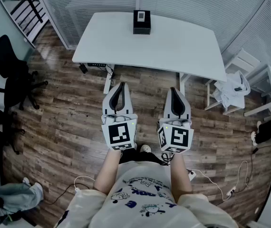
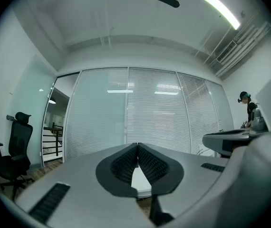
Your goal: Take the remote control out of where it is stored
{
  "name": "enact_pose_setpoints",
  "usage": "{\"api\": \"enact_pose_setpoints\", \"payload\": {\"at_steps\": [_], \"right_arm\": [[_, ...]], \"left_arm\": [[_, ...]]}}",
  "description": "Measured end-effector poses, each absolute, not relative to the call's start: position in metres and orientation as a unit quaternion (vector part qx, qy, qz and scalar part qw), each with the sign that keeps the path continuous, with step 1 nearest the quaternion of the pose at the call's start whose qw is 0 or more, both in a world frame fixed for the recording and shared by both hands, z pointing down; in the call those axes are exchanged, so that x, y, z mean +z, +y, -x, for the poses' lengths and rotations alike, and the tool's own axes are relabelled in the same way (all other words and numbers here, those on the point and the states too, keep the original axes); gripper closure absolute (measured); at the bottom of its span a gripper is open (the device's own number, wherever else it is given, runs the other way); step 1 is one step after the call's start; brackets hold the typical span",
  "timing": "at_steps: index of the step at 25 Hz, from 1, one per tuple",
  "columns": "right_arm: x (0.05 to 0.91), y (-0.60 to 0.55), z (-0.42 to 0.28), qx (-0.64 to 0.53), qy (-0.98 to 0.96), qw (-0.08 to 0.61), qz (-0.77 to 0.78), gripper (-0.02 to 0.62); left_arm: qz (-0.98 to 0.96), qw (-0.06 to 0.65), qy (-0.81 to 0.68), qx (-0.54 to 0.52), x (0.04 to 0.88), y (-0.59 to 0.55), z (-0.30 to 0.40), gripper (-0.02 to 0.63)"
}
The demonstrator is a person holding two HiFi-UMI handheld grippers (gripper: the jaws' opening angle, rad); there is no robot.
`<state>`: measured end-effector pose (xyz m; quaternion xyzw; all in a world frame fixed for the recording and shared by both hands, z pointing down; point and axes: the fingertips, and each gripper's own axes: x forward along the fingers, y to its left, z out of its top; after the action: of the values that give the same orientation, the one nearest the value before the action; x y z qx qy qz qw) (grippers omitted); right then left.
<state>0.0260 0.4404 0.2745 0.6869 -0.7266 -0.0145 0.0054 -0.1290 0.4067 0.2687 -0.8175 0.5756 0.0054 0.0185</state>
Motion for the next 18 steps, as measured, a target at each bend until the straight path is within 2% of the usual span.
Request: {"api": "enact_pose_setpoints", "payload": {"at_steps": [18], "right_arm": [[0.279, 0.424, -0.05, -0.012, -0.737, -0.001, -0.676, 0.563]], "left_arm": [[0.81, 0.025, 0.586, -0.003, 0.273, 0.396, 0.104, 0.592]]}}
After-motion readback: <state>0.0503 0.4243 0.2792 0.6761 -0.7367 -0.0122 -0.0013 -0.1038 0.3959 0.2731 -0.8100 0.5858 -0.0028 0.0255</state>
